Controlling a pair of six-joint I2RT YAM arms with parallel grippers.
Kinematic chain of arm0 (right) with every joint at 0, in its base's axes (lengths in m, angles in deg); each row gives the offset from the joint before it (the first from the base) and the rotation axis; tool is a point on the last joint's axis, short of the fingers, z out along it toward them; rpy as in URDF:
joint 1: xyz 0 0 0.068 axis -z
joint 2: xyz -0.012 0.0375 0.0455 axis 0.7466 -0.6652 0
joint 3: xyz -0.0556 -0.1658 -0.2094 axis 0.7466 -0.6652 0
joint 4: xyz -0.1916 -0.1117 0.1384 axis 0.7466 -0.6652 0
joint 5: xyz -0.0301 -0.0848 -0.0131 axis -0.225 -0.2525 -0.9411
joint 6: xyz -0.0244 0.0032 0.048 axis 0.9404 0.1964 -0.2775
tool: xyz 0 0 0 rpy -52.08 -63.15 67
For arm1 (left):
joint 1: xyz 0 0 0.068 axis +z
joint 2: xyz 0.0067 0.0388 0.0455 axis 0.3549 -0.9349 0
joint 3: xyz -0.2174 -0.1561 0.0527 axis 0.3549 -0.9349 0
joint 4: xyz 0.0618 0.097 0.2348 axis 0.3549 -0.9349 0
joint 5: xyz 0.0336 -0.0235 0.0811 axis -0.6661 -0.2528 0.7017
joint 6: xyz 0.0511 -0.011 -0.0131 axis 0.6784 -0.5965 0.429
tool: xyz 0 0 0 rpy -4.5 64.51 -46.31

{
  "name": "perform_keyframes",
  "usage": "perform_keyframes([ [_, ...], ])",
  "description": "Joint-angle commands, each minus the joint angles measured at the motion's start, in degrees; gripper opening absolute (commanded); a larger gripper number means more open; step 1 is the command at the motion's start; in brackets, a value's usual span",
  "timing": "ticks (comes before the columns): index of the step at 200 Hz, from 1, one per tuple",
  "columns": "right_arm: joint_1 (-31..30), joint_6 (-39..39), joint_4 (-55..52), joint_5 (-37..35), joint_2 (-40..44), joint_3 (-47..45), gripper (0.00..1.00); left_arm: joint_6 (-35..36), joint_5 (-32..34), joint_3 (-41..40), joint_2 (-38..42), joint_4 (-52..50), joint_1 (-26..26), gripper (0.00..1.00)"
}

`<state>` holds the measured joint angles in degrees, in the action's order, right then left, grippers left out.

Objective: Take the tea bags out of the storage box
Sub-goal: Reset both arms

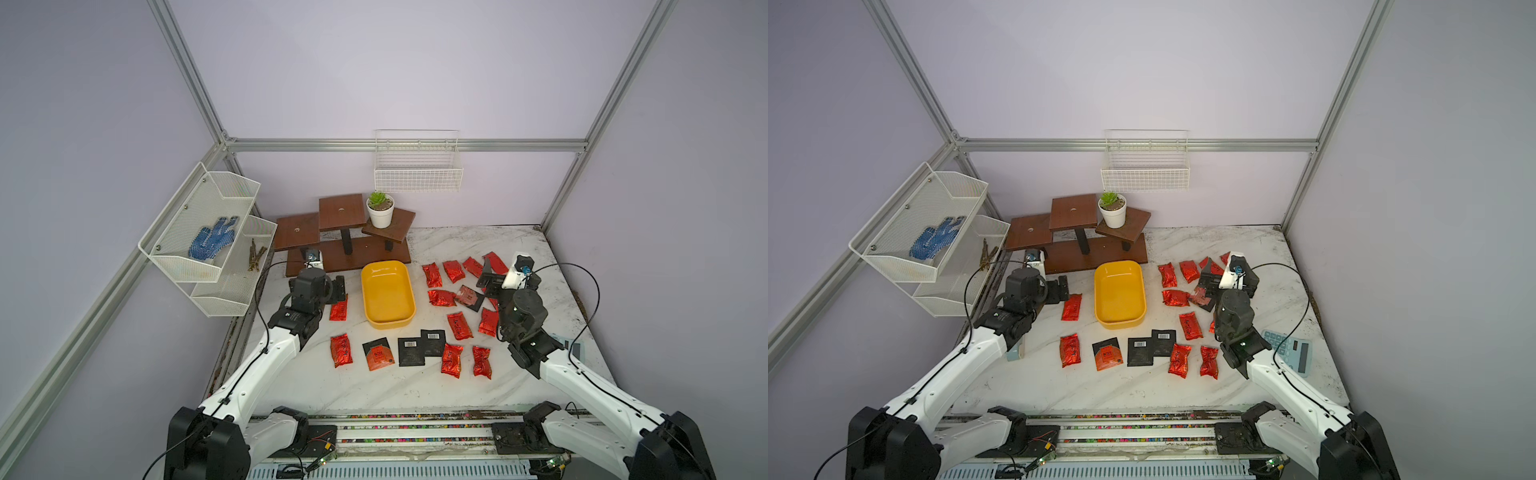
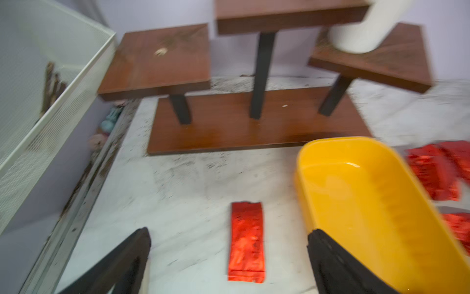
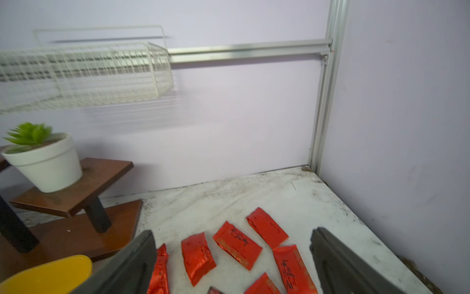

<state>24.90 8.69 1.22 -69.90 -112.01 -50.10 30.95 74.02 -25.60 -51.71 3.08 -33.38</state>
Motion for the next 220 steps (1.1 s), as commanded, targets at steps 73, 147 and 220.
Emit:
perform_keyframes([
  [73,9.2,-6.0,29.3,-2.2,-12.2,-19.6,0.99,8.3,2.6,-16.0,-10.2,35.2,8.8,1.00],
  [147,11.7,2.2,53.6,5.7,-26.1,-22.8,0.99,10.1,-5.4,-16.0,-16.6,44.4,12.5,1.00],
  [220,12.0,3.5,51.9,6.8,-33.3,-18.1,1.00,6.0,-9.9,-13.1,-18.8,39.8,17.2,1.00],
])
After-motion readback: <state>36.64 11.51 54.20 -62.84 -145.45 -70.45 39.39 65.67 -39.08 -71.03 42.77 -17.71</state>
